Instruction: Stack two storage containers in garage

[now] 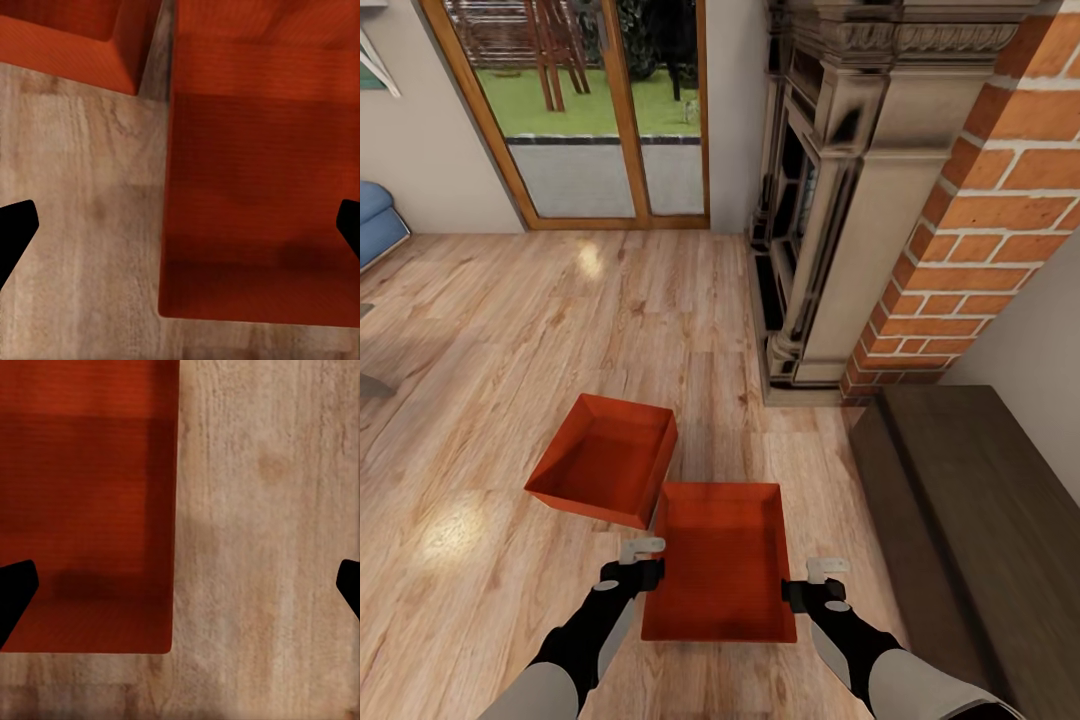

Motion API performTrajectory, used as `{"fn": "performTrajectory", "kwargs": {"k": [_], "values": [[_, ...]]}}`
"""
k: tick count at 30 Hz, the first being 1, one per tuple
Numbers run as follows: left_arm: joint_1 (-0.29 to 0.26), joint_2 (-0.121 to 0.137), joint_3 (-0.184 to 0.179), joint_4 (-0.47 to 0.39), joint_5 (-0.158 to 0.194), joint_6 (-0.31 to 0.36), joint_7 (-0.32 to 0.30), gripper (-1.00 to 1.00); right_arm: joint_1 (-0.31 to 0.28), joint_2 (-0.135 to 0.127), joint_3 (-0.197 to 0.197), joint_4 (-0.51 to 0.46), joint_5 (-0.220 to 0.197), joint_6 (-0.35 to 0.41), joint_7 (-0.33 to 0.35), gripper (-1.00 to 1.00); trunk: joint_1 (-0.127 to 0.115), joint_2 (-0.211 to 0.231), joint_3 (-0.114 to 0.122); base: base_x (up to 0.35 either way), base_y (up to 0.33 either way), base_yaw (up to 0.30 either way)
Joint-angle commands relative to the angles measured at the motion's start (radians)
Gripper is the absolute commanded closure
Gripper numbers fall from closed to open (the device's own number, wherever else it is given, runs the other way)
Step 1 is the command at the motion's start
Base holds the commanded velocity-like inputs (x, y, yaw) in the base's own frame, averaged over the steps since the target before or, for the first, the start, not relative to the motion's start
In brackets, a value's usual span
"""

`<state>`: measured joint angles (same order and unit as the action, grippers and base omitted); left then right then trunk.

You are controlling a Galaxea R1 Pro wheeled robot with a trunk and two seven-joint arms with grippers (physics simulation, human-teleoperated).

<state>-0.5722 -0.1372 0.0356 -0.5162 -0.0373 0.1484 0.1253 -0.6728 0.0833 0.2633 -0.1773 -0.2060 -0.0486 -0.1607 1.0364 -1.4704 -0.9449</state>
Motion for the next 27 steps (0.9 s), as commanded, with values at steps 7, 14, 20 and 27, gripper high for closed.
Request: {"fn": "performTrajectory", "kwargs": {"k": [7, 14, 20, 27], "values": [[0.000, 0.002, 0.003, -0.005, -0.005, 0.006, 0.000, -1.00, -0.001, -0.002, 0.009, 0.001, -0.002, -0.005, 0.003, -1.00, 0.027, -0.050, -0.023, 0.000, 0.000, 0.000], [0.000, 0.001, -0.002, -0.003, -0.004, 0.007, 0.000, -1.00, -0.001, -0.010, 0.011, 0.001, -0.002, -0.011, 0.008, -1.00, 0.038, -0.071, -0.032, 0.000, 0.000, 0.000], [0.000, 0.000, -0.002, -0.001, -0.001, 0.008, 0.000, -1.00, -0.001, -0.015, 0.009, 0.001, -0.010, -0.010, 0.024, -1.00, 0.038, -0.071, -0.032, 0.000, 0.000, 0.000], [0.000, -0.001, -0.002, -0.001, -0.001, 0.008, 0.000, -1.00, -0.001, -0.016, 0.009, 0.001, -0.012, -0.011, 0.029, -1.00, 0.061, -0.113, -0.051, 0.000, 0.000, 0.000]]}}
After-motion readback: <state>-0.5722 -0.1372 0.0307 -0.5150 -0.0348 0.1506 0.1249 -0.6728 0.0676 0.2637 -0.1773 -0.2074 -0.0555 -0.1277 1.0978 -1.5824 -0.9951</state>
